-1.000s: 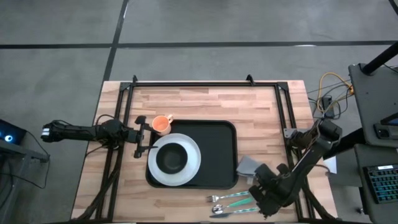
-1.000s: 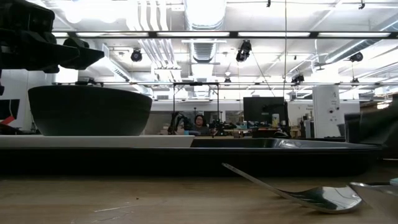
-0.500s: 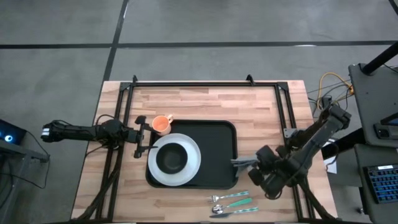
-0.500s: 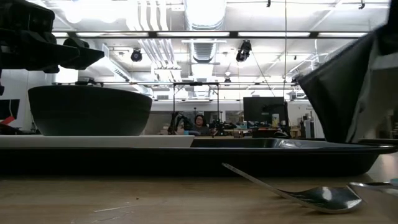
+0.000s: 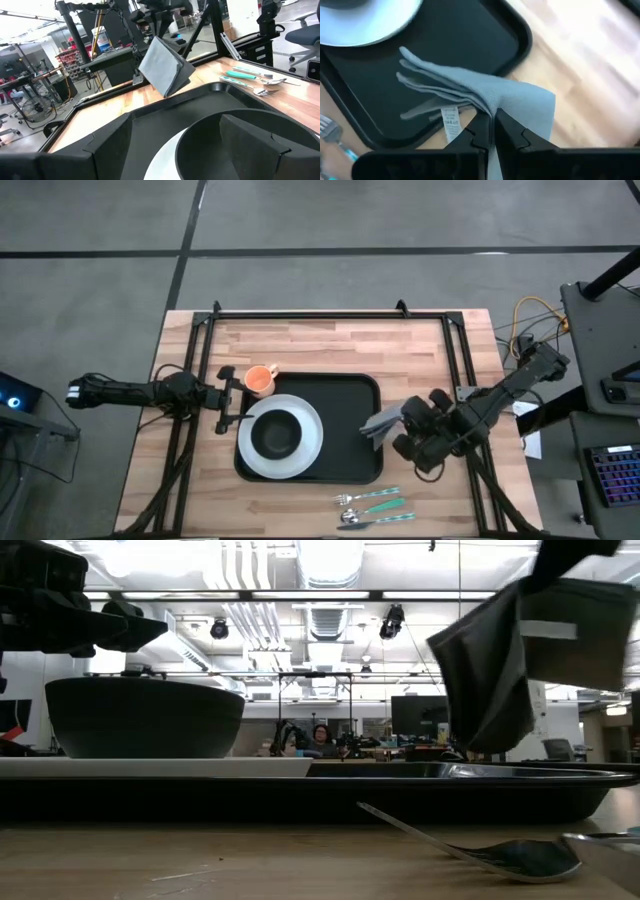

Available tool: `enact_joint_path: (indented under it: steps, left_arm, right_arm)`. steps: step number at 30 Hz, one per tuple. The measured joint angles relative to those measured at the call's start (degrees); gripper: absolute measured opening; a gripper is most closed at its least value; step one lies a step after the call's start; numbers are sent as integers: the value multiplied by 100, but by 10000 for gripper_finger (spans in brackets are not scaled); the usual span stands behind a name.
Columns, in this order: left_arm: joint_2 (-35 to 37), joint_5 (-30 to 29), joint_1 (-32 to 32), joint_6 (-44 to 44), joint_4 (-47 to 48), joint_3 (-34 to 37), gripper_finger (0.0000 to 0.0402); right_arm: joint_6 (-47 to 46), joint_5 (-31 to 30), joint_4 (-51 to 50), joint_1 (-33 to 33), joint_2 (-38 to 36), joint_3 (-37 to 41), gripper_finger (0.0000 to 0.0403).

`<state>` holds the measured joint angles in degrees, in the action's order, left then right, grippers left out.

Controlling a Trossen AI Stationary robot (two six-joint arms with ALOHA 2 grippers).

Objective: Set up tray
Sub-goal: Put the gray napkin on the right side of the white plate on the black tray

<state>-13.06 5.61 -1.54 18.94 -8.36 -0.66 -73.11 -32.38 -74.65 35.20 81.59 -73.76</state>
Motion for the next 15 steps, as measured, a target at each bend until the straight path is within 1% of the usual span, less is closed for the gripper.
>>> enact_joint_path:
  steps: [6,10,12,15]
  left_arm:
    - [0,-1,4,-2,0,-1,280]
    - [0,0,2,-222,0,1,280]
    - [0,-1,2,-360,0,1,280]
    - [0,0,2,-449,0,1,279]
  right_arm:
    - [2212,-512,914,-349,2,0,8]
    - [3857,-540,1823,-623,2,153,8]
    - [4733,-524,2432,-740,2,312,8]
    - [5808,-454,3382,-938,-8,644,8]
